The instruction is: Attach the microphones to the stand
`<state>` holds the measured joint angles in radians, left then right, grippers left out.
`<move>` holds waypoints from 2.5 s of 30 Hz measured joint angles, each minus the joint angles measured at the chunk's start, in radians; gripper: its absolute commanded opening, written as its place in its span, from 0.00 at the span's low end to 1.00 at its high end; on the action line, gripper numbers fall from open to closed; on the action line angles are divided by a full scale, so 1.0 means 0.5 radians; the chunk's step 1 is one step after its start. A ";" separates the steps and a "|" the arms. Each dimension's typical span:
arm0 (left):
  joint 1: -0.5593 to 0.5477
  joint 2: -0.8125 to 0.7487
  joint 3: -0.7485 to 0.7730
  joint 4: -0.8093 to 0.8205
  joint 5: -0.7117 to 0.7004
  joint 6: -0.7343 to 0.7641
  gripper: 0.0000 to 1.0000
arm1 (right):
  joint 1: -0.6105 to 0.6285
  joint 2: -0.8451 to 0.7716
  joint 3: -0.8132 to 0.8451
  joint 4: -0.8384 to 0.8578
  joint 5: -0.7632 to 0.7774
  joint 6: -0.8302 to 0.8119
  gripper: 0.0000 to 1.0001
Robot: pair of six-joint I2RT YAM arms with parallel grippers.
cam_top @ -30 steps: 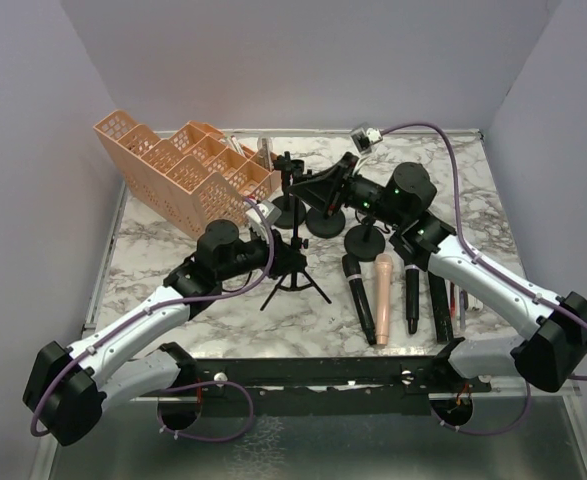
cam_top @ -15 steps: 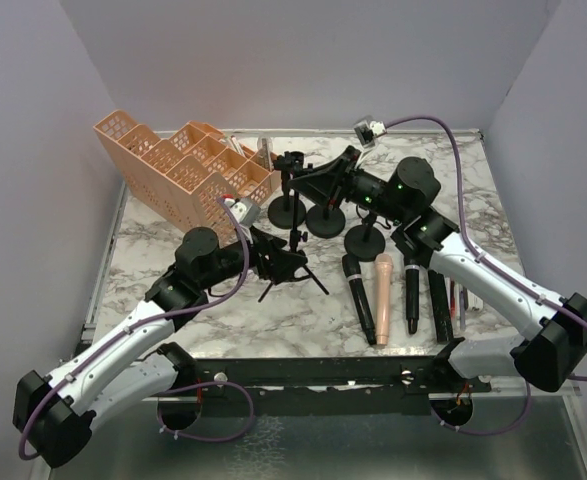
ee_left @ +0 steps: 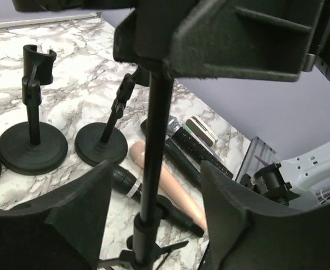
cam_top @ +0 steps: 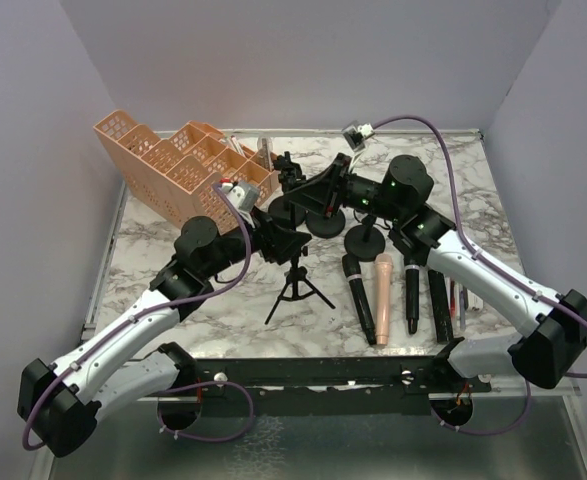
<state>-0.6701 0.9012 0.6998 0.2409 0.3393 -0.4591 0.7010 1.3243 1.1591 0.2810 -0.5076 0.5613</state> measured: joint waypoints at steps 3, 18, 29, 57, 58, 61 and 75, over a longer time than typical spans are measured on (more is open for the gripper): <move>0.000 0.052 0.018 0.034 0.001 0.011 0.46 | 0.000 0.000 0.018 -0.045 -0.044 0.031 0.20; -0.012 0.072 0.012 0.046 0.020 0.128 0.00 | -0.002 -0.024 -0.038 -0.057 -0.109 0.130 0.71; -0.011 0.072 0.012 0.037 0.027 0.115 0.00 | -0.002 -0.472 -0.584 -0.114 -0.119 -0.262 0.70; -0.011 0.076 0.163 0.042 0.563 0.202 0.00 | -0.002 -0.397 -0.722 -0.062 -0.733 -0.613 0.19; -0.011 0.076 0.163 0.043 0.564 0.201 0.00 | -0.002 -0.397 -0.722 -0.055 -0.738 -0.590 0.13; -0.011 0.075 0.163 0.046 0.571 0.202 0.00 | -0.005 -0.370 -0.719 -0.047 -0.755 -0.506 0.05; 0.005 -0.150 -0.044 0.292 0.177 0.266 0.00 | 0.027 -0.337 -0.651 -0.123 -0.188 0.797 0.01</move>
<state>-0.6678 0.8261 0.6777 0.3870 0.4278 -0.3264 0.7147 1.1557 0.8337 0.2195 -0.6018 0.9600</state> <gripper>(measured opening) 0.076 0.091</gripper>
